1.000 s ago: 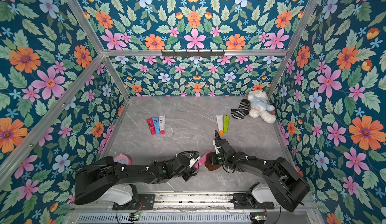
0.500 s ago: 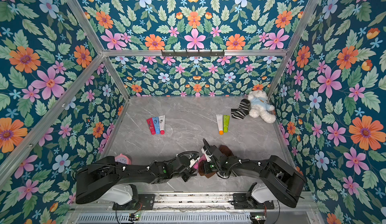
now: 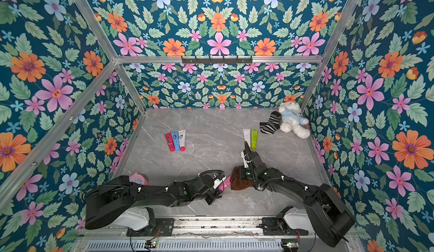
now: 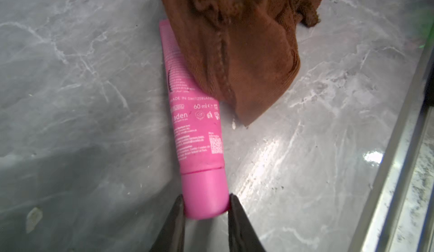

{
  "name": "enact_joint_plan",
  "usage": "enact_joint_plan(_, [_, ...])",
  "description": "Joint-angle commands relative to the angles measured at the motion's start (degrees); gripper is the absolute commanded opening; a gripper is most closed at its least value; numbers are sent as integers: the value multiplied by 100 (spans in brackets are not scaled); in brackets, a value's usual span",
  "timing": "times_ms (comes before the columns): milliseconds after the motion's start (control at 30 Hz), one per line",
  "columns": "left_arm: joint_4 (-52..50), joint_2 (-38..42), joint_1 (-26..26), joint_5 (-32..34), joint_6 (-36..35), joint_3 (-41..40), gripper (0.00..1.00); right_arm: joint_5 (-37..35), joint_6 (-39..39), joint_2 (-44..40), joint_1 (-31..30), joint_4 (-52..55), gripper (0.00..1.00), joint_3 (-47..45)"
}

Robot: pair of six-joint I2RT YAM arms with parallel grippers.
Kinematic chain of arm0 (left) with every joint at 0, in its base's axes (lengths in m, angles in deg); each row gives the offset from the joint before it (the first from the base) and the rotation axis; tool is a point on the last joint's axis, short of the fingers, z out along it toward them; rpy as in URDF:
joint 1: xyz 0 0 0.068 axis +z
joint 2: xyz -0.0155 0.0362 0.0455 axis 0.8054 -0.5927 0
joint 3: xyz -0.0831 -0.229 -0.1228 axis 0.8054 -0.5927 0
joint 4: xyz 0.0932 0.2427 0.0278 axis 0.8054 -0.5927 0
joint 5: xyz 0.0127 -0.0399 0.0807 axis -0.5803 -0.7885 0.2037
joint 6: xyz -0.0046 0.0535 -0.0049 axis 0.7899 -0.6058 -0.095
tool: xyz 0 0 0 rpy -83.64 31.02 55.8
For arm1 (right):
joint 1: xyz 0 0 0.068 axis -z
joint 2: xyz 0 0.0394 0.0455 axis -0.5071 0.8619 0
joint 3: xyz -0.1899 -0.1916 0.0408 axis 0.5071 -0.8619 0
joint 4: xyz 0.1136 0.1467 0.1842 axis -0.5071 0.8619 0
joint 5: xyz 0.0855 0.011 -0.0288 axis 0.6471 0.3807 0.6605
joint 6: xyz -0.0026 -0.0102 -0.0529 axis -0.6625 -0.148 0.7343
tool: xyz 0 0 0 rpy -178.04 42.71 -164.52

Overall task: Wipe the surface of the toothpaste tube
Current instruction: Wipe the dirt from the toothpaste tube.

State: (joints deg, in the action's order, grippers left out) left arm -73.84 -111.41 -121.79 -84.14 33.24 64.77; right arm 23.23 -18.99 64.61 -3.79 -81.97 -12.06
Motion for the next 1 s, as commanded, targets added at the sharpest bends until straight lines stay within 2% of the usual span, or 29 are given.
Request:
enact_joint_plan(0, [179, 1, 2, -26, 1, 35, 0, 74, 303, 249, -8, 227, 0, 113])
enact_joint_plan(133, [177, 20, 2, -3, 2, 20, 0, 128, 329, 655, -241, 107, 0, 105])
enact_joint_plan(333, [170, -23, 2, -18, -20, 54, 0, 371, 82, 1201, -936, -335, 0, 76])
enact_joint_plan(500, [161, -11, 2, 31, -1, 45, 0, 631, -443, 1247, -1603, -950, 0, -111])
enact_joint_plan(600, [161, 5, 2, 47, 7, 29, 0, 715, -710, 1195, -1806, -1152, 0, -281])
enact_joint_plan(700, [160, 15, 2, 71, 7, 37, 0, 699, -885, 1055, -1831, -1303, 0, -516])
enact_joint_plan(800, [161, 43, 1, 83, 26, 21, 0, 260, -972, 863, -1785, -964, 0, -625])
enact_joint_plan(967, [170, 187, 2, 166, 79, -42, 0, -133, -921, 485, -997, -433, 0, -859])
